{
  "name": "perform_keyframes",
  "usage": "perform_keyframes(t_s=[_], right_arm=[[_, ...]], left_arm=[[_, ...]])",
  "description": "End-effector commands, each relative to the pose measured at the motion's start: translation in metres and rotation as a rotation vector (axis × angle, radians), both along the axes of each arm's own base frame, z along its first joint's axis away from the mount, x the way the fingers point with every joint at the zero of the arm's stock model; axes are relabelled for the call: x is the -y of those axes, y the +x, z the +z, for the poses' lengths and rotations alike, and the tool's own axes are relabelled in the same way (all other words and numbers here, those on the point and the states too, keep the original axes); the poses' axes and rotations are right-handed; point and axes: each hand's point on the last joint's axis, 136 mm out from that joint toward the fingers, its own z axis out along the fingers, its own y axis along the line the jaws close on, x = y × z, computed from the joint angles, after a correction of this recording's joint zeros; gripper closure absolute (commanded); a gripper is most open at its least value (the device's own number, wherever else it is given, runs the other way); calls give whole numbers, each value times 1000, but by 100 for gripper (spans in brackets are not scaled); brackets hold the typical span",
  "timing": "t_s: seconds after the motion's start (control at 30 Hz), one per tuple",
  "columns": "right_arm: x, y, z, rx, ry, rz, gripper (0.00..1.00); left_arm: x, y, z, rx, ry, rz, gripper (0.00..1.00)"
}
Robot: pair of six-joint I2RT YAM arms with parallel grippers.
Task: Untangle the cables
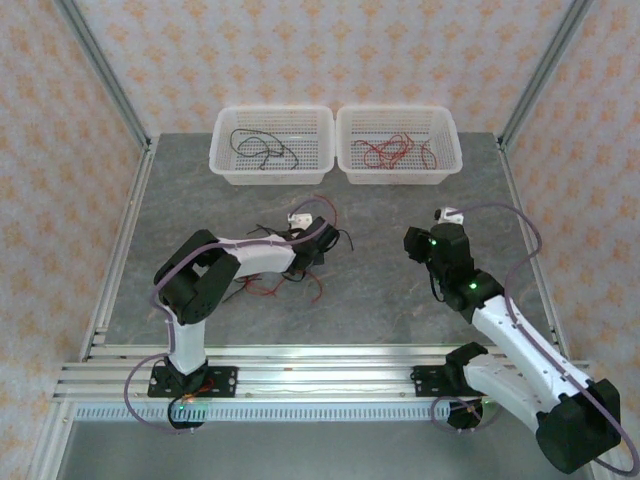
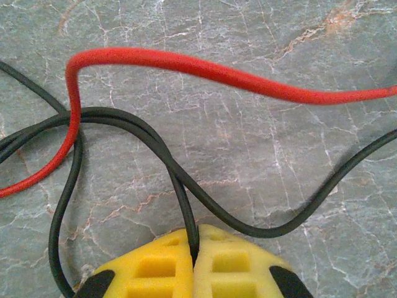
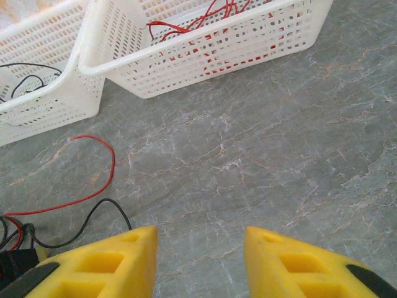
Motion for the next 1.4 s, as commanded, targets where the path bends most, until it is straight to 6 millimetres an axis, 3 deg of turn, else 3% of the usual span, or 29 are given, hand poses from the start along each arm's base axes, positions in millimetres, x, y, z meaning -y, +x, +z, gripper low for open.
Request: perform_keyframes(t_s=[0.0,0.2,0.3,0.53,0.7,0.83,1.0,1.37], right_arm=[[3,-4,1,-2,-8,-10,59],[1,-4,11,19,-17,9,59],[-2,-4,14,28,-28,41,59],[-31,-8,33,87,-26,237,59],[-78,-23,60,149,121,496,59],[-108,-39,88,201,338,638,57],[-108,-27,99,222,478,553,53],[-126,2,81,151,570,495,48]], left_arm=[[7,-3,31,28,43,-55,100],[47,-9,100,82,-42,-184,100],[57,-15,128,103,-91,-212,100],[66,-27,170,136,-149,-251,100],[61,-32,185,147,-145,-259,100],[59,-33,186,152,-147,-262,100],[64,-33,184,154,-167,-272,100],[69,-33,191,167,-203,-286,100]])
